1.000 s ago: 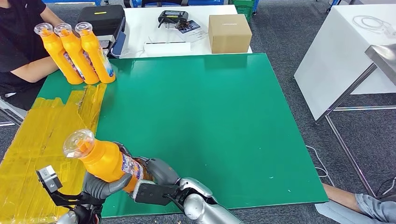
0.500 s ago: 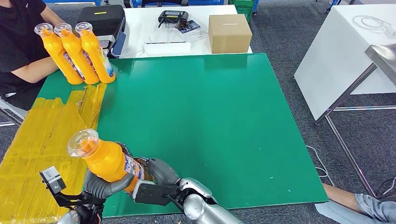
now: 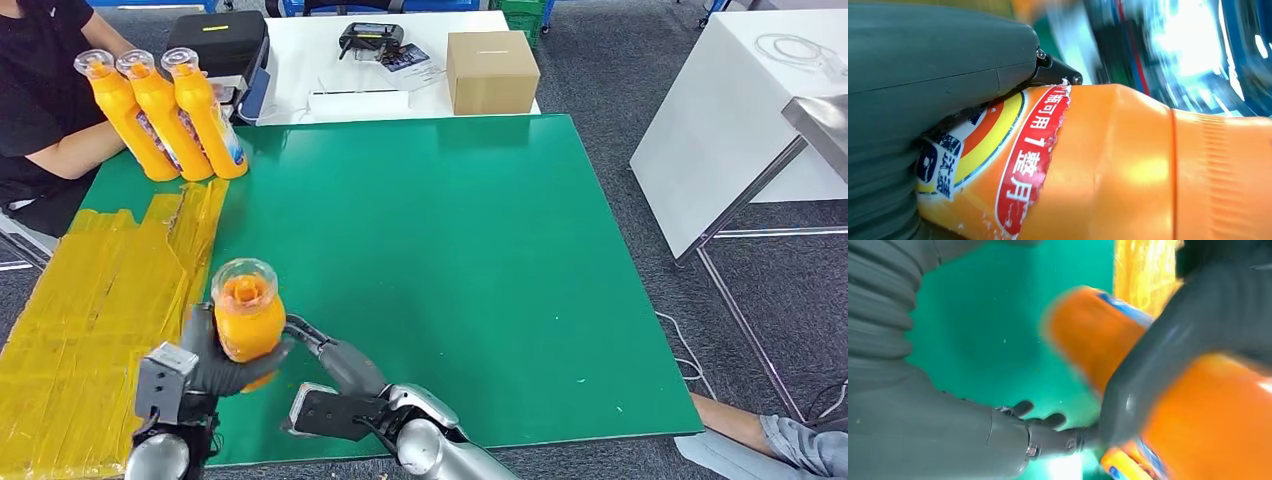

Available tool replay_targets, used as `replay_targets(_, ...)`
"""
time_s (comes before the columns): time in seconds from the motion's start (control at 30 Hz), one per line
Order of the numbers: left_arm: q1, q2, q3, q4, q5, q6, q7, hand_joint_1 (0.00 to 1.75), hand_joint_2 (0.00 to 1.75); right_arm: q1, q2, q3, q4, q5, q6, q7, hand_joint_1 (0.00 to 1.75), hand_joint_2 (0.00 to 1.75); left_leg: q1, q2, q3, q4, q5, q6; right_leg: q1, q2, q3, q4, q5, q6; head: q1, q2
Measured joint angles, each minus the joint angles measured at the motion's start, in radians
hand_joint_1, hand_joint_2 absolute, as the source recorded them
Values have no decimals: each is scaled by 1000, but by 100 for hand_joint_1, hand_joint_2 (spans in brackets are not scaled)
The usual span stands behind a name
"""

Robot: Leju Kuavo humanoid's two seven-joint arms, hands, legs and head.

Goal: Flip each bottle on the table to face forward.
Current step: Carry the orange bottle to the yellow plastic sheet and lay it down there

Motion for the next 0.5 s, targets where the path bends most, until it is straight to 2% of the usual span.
replay_targets(0.13, -27, 4, 76, 1, -363, 269, 38, 175, 175, 55, -52, -39, -177, -26, 6, -20, 0, 175, 0, 0, 0, 0, 0, 0, 0, 0, 0, 0, 0, 0, 0, 0)
replay_targets(0.23, -29, 16, 138, 13, -599, 419, 68, 175, 175, 74, -100, -61, -319, -57, 23, -41, 0, 175, 0, 0, 0, 0, 0, 0, 0, 0, 0, 0, 0, 0, 0, 0)
replay_targets(0.37, -26, 42, 211, 51, -785, 523, 111, 175, 175, 89, -158, -87, -460, -92, 27, -69, 0, 175, 0, 0, 0, 0, 0, 0, 0, 0, 0, 0, 0, 0, 0, 0)
replay_targets(0.5, -18, 74, 248, 109, -986, 591, 180, 175, 175, 90, -198, -104, -532, -119, 30, -85, 0, 175, 0, 0, 0, 0, 0, 0, 0, 0, 0, 0, 0, 0, 0, 0)
